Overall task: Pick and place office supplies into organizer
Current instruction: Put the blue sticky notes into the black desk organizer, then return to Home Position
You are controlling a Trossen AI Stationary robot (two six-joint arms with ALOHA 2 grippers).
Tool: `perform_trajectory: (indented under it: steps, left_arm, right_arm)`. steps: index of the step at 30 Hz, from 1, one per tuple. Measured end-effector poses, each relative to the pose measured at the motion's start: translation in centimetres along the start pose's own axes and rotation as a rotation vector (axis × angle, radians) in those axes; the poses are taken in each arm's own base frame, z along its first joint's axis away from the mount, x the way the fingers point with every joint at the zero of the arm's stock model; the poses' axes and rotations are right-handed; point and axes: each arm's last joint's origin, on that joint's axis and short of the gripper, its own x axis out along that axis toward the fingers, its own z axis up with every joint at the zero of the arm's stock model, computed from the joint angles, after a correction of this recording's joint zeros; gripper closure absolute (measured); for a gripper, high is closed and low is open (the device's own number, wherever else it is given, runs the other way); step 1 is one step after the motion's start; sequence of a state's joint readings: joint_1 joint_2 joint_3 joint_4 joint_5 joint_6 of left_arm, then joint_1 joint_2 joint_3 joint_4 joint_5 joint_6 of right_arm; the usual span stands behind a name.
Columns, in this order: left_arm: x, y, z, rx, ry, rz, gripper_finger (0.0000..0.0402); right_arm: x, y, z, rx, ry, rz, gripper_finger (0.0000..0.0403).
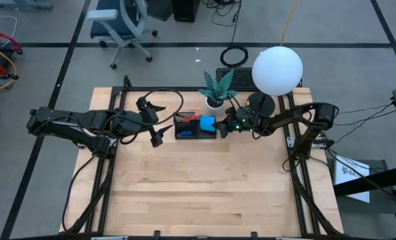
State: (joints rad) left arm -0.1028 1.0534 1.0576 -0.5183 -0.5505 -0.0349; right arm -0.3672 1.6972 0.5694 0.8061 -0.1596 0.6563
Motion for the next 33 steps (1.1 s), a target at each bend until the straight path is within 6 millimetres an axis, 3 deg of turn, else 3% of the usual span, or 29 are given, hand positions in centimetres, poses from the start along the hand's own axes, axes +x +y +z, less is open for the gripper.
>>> perform_trajectory:
  steps: [16,25,33]
  left_arm:
    - [0.0,0.0,0.0,0.001,0.000,0.000,0.0055]
    - [0.0,0.0,0.0,0.001,0.001,0.000,0.0055]
    - [0.0,0.0,0.0,0.001,0.001,-0.001,0.0055]
  right_arm:
    - [0.1,0.4,-0.2,-0.071,0.012,0.035,0.0340]
    - [0.1,0.5,-0.2,-0.096,0.014,0.041,0.0261]
    - [-0.3,0.9,2.0,-0.112,-0.199,0.111,0.0210]
